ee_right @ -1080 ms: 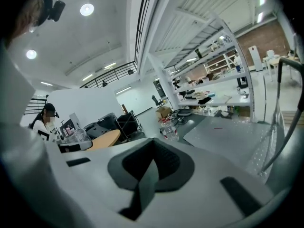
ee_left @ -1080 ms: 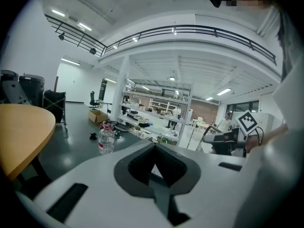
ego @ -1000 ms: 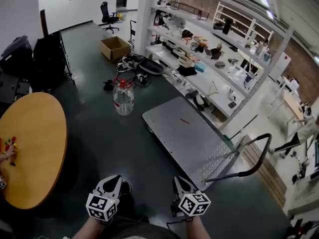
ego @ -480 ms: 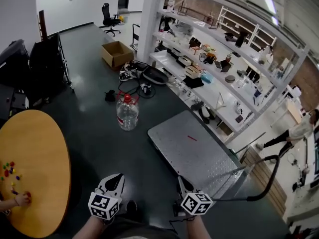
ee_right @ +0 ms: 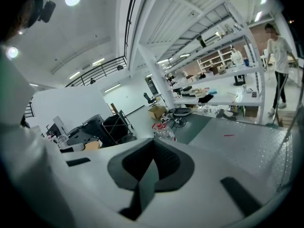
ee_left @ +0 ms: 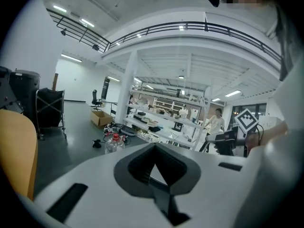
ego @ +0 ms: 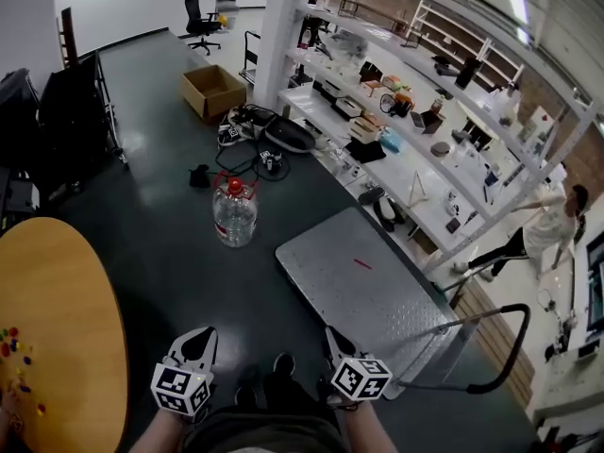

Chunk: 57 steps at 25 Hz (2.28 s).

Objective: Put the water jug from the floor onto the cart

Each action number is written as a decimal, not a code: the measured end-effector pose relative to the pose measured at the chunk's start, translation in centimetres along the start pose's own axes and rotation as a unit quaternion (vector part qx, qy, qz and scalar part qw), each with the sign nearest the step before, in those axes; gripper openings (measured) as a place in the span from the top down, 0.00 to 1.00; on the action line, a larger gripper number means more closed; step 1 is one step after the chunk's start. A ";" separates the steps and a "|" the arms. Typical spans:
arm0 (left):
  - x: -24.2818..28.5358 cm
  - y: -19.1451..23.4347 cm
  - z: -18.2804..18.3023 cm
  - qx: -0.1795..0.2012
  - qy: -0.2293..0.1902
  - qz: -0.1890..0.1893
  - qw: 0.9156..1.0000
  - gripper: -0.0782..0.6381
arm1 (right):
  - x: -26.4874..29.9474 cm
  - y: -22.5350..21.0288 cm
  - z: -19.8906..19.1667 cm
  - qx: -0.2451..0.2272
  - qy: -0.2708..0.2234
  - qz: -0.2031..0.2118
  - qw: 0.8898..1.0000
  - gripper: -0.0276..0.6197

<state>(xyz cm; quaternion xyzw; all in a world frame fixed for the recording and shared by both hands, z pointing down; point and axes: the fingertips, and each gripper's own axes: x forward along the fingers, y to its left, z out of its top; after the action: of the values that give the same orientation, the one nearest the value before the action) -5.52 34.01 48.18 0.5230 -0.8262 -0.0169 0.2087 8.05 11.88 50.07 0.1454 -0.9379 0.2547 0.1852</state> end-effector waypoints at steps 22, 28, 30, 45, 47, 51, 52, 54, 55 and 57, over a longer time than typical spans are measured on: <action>24.5 6.8 11.1 -0.011 -0.015 0.089 0.996 0.88 | 28.0 -7.6 15.5 -0.031 0.072 0.115 0.990 0.97; 26.5 8.7 11.3 -0.030 -0.002 0.116 0.993 0.88 | 31.2 -8.7 16.6 -0.029 0.086 0.104 0.990 0.97; 27.5 9.4 11.5 -0.023 0.005 0.115 0.993 0.88 | 31.9 -8.9 16.7 -0.024 0.086 0.102 0.991 0.97; 39.5 20.3 14.7 -0.020 0.011 0.075 0.997 0.88 | 43.9 -9.9 18.0 0.019 0.107 0.037 0.993 0.97; 40.6 22.8 15.1 -0.025 0.011 0.077 0.997 0.88 | 47.1 -9.6 17.8 0.039 0.112 0.019 0.993 0.97; 42.5 27.7 15.3 -0.033 0.020 0.084 0.996 0.88 | 52.9 -8.9 17.4 0.060 0.124 -0.003 0.990 0.97; 43.2 28.9 15.4 -0.034 0.023 0.085 0.996 0.88 | 54.4 -8.8 17.2 0.059 0.131 -0.010 0.990 0.97; 44.5 31.1 15.5 -0.031 0.029 0.087 0.995 0.88 | 57.3 -9.0 16.7 0.052 0.148 -0.027 0.987 0.97; 45.1 32.1 15.6 -0.030 0.032 0.088 0.995 0.88 | 58.7 -9.1 16.3 0.047 0.156 -0.034 0.986 0.97; 46.1 33.9 15.3 -0.033 0.037 0.091 0.995 0.88 | 61.2 -9.1 15.5 0.038 0.171 -0.041 0.984 0.97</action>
<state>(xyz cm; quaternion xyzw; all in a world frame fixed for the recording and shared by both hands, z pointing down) -56.98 6.30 57.61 0.4384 -0.8612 -0.0057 0.2571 -47.26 -14.80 67.30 0.1449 -0.8753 0.3032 0.3477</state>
